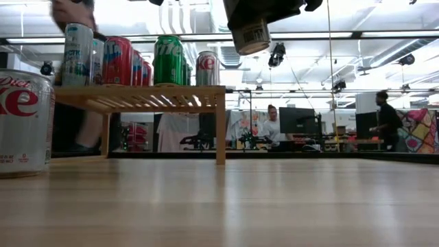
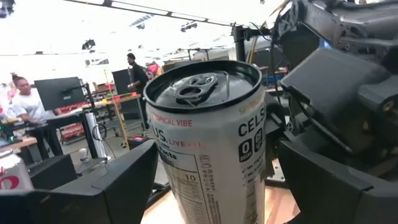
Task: Place canned beverage on shelf
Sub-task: Put the white and yellow soda can on the shelf aligned with the other white and yellow soda can
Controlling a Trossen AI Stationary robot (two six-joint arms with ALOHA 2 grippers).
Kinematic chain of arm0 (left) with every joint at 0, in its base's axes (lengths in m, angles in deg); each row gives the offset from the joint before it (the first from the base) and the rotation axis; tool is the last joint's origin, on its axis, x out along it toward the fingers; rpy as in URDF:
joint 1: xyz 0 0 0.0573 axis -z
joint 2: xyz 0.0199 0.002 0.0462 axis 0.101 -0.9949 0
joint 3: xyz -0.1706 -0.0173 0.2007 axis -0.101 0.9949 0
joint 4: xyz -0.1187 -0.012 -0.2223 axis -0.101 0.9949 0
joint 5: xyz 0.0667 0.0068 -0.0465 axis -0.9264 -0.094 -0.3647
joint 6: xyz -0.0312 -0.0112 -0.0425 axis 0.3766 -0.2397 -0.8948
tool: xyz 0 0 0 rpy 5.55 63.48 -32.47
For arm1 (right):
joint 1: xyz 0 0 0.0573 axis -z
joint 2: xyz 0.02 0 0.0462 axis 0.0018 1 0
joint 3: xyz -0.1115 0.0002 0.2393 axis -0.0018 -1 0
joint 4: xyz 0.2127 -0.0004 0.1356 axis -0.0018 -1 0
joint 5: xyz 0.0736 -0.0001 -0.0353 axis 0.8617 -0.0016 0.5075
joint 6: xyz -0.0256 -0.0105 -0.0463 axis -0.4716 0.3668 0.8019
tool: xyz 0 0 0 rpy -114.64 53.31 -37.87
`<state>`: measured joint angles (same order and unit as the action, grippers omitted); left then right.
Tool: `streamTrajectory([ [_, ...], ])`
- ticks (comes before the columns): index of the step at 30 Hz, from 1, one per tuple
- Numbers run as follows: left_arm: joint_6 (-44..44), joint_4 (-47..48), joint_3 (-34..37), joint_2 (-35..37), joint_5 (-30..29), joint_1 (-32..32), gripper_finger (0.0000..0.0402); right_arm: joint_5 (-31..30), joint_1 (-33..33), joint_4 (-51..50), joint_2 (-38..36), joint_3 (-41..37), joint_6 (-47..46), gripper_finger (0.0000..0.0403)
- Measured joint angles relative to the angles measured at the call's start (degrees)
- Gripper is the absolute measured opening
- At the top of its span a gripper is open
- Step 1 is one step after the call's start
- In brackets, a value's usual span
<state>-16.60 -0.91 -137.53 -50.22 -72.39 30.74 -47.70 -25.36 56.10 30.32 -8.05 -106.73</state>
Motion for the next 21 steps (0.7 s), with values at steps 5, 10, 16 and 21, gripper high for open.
streamTrajectory([
  [5, 0.8, 1.0, 0.1, 0.0, 0.8, 0.0, 0.031, 1.7, 0.0, 0.2, -0.1, 0.0, 1.0, 0.0229],
  [10, 1.1, 1.0, 0.1, 0.0, 0.9, 0.0, 0.0295, 2.0, 0.0, 0.2, -0.1, 0.0, 1.1, 0.0229],
  [16, 1.2, 1.0, 0.1, 0.0, 1.0, 0.0, 0.0227, 2.0, 0.0, 0.2, -0.1, 0.0, 1.3, 0.0229],
  [21, 1.3, 1.1, 0.1, 0.2, 0.1, 0.3, 0.0223, 2.6, 0.0, 0.2, -0.1, 0.0, 1.6, 0.0235],
])
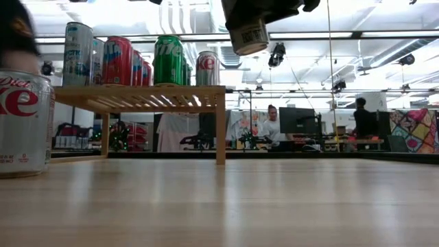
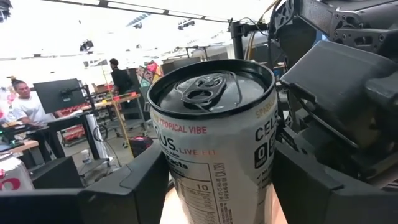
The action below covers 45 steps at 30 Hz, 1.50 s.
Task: Place canned beverage on shelf
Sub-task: Put the white and yellow soda can on the shelf aligned with the other white and yellow soda can
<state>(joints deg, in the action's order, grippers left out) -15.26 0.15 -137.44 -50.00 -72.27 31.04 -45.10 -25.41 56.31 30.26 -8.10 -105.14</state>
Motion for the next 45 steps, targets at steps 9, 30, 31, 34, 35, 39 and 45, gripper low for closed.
streamTrajectory([
  [9, 6.5, 1.3, 0.5, 3.3, -1.7, 3.8, 0.0223, 11.6, -0.1, -2.8, -0.7, 3.8, 1.1, 0.036],
  [30, -8.5, 31.8, 7.2, 27.7, 38.4, 9.9, 0.0223, 42.9, -1.7, 6.9, -3.5, 7.5, 14.2, 0.0368],
  [31, -8.5, 31.8, 7.3, 27.5, 40.3, 9.8, 0.0223, 43.1, -1.7, 8.2, -3.1, 7.5, 14.8, 0.0368],
  [34, -8.6, 31.3, 7.3, 27.3, 42.0, 9.9, 0.0227, 44.3, -1.6, 11.4, -2.1, 7.5, 16.6, 0.0368],
  [35, -8.6, 31.2, 7.3, 27.2, 42.3, 9.9, 0.023, 45.4, -1.5, 12.4, -1.7, 7.5, 17.1, 0.0368],
  [39, -8.6, 31.3, 7.3, 27.1, 42.7, 9.9, 0.0232, 50.4, -0.9, 16.3, -0.3, 7.5, 17.2, 0.0368],
  [45, -8.1, 31.1, 7.3, 27.1, 41.3, 9.7, 0.0231, 51.6, -0.4, 18.4, 0.8, 7.5, 19.0, 0.0368],
])
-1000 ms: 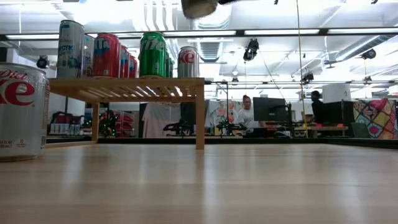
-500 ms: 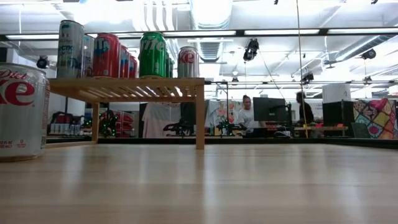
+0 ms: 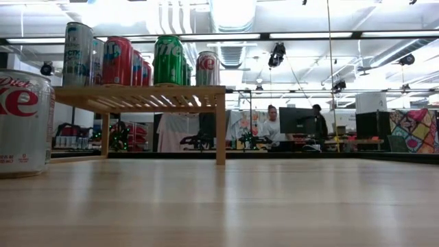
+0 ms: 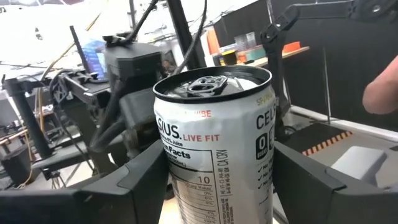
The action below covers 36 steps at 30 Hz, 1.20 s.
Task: Place canned beverage on shelf
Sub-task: Put the white and yellow soda can on the shelf aligned with the other white and yellow soda can
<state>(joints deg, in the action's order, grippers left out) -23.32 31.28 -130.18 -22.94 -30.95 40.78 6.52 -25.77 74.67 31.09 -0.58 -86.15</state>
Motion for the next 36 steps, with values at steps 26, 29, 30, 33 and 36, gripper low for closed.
streamTrajectory([
  [26, 0.9, 1.9, -0.1, 1.9, -10.4, -0.4, 0.0297, -7.6, 1.3, 3.7, 0.9, 0.0, 1.7, 0.0226],
  [29, 0.9, 3.1, -0.1, 3.2, -14.6, -0.3, 0.03, -13.2, 0.8, 1.4, -0.2, 0.0, 1.8, 0.0226],
  [30, 0.9, 3.4, -0.1, 3.6, -15.6, -0.3, 0.03, -15.2, 0.6, 0.9, -0.5, 0.0, 1.8, 0.0226],
  [33, 1.2, 4.9, -0.1, 4.7, -17.2, -0.3, 0.0301, -21.7, 0.1, -1.1, -1.2, 0.0, 1.8, 0.0226],
  [36, 1.5, 5.3, -0.1, 5.8, -20.5, -0.3, 0.0301, -31.3, 0.0, -2.4, -1.5, 0.0, 1.0, 0.0226],
])
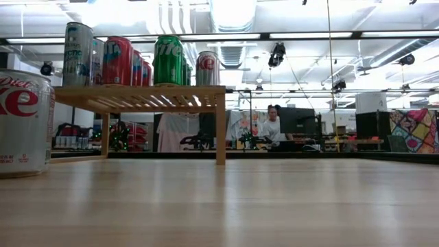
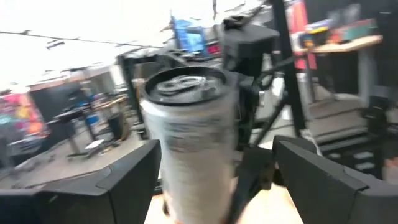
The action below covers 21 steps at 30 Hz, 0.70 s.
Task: Place canned beverage on shelf
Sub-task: Put the white and yellow soda can on the shelf aligned with the other white and yellow soda can
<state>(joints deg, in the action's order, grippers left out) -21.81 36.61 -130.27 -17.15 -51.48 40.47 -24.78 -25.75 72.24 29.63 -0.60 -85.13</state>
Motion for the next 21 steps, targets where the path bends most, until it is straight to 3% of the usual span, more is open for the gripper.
streamTrajectory([
  [4, -1.0, -0.8, 0.0, 0.2, -4.2, -0.2, 0.0302, -12.3, 0.1, -1.8, 0.0, 0.0, -3.9, 0.0226],
  [7, -2.5, -5.0, 0.2, -1.4, -6.1, -0.5, 0.0302, -16.5, 0.2, -2.6, 0.7, 0.0, -6.0, 0.0226],
  [12, -2.1, -11.8, 0.3, -5.7, -13.0, -0.7, 0.0302, -16.7, 0.3, -2.7, 1.8, -0.1, -6.2, 0.0226],
  [21, -2.3, -18.6, -0.5, -10.3, -19.4, -2.4, 0.0302, -16.8, 0.3, -2.7, 2.2, -0.1, -5.6, 0.0226],
])
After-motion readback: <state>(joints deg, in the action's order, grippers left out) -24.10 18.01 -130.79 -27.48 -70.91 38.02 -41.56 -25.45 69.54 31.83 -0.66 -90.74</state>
